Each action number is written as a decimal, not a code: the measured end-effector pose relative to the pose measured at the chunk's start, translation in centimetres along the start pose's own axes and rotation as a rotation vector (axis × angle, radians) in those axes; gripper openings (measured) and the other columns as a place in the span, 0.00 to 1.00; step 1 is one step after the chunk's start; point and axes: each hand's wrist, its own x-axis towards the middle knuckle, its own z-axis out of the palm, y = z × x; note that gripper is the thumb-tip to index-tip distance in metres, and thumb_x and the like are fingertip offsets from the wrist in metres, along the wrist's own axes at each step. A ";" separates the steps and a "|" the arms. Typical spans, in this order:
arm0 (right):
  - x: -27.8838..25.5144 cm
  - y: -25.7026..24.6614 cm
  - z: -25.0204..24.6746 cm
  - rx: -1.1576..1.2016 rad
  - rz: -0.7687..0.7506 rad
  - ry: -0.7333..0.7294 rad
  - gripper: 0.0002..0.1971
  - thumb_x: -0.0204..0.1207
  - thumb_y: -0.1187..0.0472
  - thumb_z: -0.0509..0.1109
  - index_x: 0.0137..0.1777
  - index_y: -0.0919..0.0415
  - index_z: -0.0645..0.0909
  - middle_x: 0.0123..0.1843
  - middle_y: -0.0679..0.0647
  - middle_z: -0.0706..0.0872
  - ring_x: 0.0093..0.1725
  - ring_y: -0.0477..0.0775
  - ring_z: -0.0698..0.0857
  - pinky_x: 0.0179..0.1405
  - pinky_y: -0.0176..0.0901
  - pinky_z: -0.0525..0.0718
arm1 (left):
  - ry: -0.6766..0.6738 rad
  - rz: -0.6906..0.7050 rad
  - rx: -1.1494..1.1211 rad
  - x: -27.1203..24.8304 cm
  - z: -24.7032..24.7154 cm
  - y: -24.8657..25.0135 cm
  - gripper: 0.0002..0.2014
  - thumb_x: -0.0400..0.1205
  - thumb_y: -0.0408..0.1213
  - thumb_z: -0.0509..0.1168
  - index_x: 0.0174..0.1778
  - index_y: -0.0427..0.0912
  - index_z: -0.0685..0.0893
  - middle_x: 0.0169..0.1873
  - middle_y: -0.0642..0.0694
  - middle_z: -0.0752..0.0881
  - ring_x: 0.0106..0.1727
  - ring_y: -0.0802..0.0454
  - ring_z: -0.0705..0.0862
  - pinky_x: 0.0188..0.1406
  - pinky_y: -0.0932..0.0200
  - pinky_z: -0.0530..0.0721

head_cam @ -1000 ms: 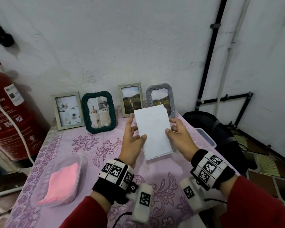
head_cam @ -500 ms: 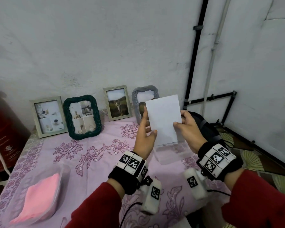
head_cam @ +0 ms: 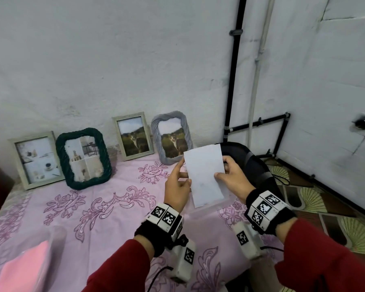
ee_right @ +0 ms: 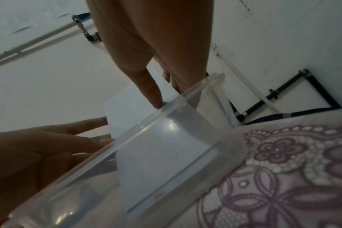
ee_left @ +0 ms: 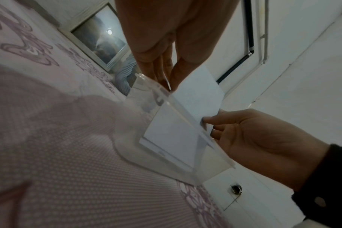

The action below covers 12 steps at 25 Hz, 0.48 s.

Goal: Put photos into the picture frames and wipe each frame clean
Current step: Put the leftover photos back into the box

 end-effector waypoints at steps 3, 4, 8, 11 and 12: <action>0.3 0.6 -0.1 -0.019 0.016 0.014 0.26 0.73 0.81 0.60 0.70 0.65 0.66 0.58 0.68 0.82 0.53 0.56 0.82 0.55 0.49 0.83 | -0.020 0.004 0.061 0.1 0.1 -0.2 0.34 0.76 0.18 0.60 0.75 0.51 0.69 0.39 0.47 0.81 0.42 0.45 0.83 0.53 0.40 0.86; 0.4 0.7 -0.2 -0.034 0.016 0.006 0.28 0.72 0.81 0.60 0.71 0.64 0.65 0.57 0.67 0.82 0.53 0.55 0.82 0.54 0.48 0.83 | -0.023 0.006 0.081 0.0 0.1 -0.2 0.33 0.76 0.20 0.61 0.75 0.51 0.68 0.39 0.48 0.81 0.41 0.44 0.83 0.52 0.39 0.86; 0.8 0.9 -0.1 -0.099 -0.010 -0.062 0.32 0.72 0.81 0.59 0.73 0.56 0.62 0.49 0.53 0.81 0.47 0.44 0.81 0.38 0.29 0.80 | -0.030 0.017 0.200 0.2 0.0 -0.3 0.35 0.76 0.24 0.62 0.77 0.58 0.63 0.43 0.40 0.81 0.43 0.37 0.86 0.49 0.38 0.86; 1.2 1.1 -0.2 -0.134 -0.031 -0.065 0.34 0.71 0.79 0.60 0.74 0.52 0.62 0.45 0.51 0.80 0.45 0.44 0.81 0.37 0.30 0.79 | -0.032 0.009 0.215 0.1 -0.2 -0.5 0.36 0.76 0.26 0.63 0.76 0.60 0.62 0.41 0.43 0.81 0.43 0.38 0.86 0.48 0.38 0.86; 1.3 1.2 -0.2 -0.163 -0.040 -0.058 0.34 0.71 0.79 0.61 0.74 0.53 0.63 0.44 0.51 0.79 0.43 0.45 0.80 0.39 0.32 0.79 | -0.028 0.009 0.212 0.0 -0.2 -0.6 0.35 0.76 0.26 0.63 0.76 0.59 0.62 0.40 0.45 0.80 0.43 0.39 0.87 0.48 0.38 0.86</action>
